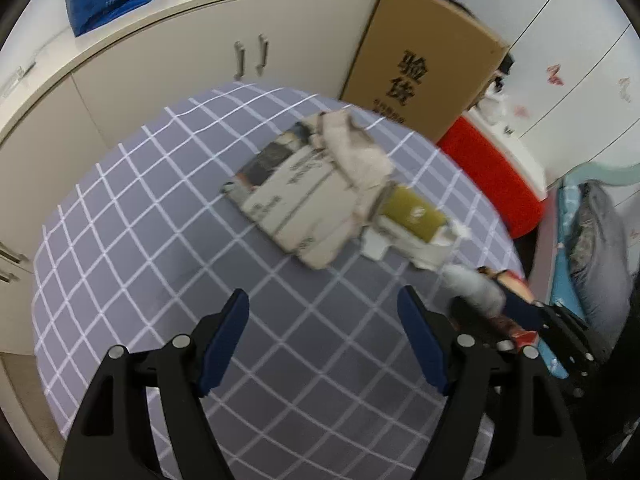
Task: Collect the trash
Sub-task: 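Grasp the red paper bag with the left gripper while the right grasps the white dropper bottle, then carry the red bag and white bottle over the wastebasket, then open both grippers to drop the bag and bottle into the wastebasket, then return both grippers to the table toward the newspaper and box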
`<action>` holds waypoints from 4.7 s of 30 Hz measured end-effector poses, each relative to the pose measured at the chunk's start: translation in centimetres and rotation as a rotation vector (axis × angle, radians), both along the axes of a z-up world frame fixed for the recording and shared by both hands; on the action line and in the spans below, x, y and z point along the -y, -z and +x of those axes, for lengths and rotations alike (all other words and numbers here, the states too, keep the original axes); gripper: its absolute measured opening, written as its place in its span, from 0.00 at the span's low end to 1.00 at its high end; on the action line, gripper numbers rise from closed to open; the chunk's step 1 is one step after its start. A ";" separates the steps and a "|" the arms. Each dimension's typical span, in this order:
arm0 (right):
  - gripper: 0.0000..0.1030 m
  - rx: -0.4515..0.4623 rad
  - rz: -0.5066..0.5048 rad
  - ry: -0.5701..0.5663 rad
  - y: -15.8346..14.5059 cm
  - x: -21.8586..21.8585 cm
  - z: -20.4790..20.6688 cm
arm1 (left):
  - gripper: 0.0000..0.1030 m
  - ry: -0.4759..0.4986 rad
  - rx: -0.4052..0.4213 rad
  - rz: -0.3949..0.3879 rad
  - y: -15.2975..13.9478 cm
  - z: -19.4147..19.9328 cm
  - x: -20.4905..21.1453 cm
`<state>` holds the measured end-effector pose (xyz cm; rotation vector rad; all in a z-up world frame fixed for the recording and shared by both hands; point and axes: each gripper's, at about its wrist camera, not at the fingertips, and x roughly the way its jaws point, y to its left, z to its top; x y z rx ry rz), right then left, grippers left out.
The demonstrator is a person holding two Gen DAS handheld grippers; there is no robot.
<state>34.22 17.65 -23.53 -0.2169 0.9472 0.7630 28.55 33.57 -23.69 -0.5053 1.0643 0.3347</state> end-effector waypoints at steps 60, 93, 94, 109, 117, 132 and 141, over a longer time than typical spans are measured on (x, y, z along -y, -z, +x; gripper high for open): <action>0.39 -0.195 0.099 0.620 2.5 15.0 -3.9 | 0.18 0.504 0.037 -0.179 2.7 3.2 11.9; 0.59 -0.165 0.136 0.890 0.9 38.2 -8.7 | 0.17 0.696 0.116 0.055 -2.9 1.4 35.9; 0.61 -0.167 0.138 0.895 0.9 38.5 -9.0 | 0.17 0.710 0.105 0.062 -2.6 1.5 36.8; 0.63 -0.143 0.117 1.022 0.7 43.5 -12.0 | 0.22 0.897 0.054 0.052 0.6 3.0 44.6; 0.63 -0.147 0.122 1.043 0.6 44.5 -12.3 | 0.64 0.902 0.025 0.048 1.1 3.6 45.6; 0.64 -0.090 0.253 0.630 -4.9 31.8 -10.0 | 0.69 0.552 0.065 0.019 -3.9 -0.5 31.0; 0.67 -0.126 0.294 0.334 -6.8 19.0 -9.0 | 0.71 0.208 0.081 0.050 -7.2 -6.6 16.2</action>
